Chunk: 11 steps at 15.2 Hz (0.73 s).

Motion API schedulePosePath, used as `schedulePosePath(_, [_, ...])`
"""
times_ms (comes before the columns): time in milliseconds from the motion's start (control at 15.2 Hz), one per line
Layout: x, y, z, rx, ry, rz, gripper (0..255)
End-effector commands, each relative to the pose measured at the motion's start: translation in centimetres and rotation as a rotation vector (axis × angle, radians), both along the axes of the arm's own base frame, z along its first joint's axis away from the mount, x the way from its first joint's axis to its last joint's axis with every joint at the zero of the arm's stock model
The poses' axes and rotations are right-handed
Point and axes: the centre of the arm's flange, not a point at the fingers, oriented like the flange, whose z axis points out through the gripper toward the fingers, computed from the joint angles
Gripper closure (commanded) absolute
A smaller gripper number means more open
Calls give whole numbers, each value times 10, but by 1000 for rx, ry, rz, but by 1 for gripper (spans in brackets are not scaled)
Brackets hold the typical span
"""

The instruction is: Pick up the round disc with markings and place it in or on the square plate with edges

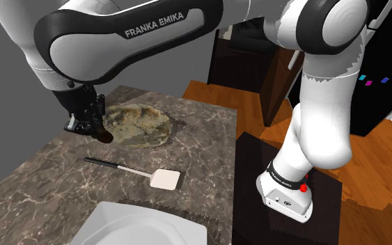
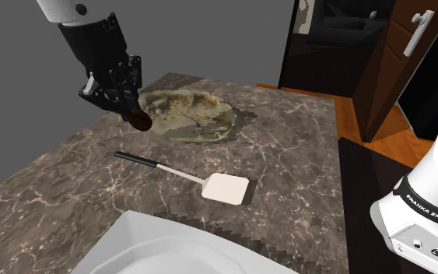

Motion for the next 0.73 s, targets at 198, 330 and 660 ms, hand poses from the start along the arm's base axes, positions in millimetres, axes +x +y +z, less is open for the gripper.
schedulePosePath(198, [0, 0, 26, 0, 0, 0, 255])
schedulePosePath(330, [0, 0, 37, 0, 0, 0, 255])
schedulePosePath(660, [-35, 18, 46, 0, 0, 0, 255])
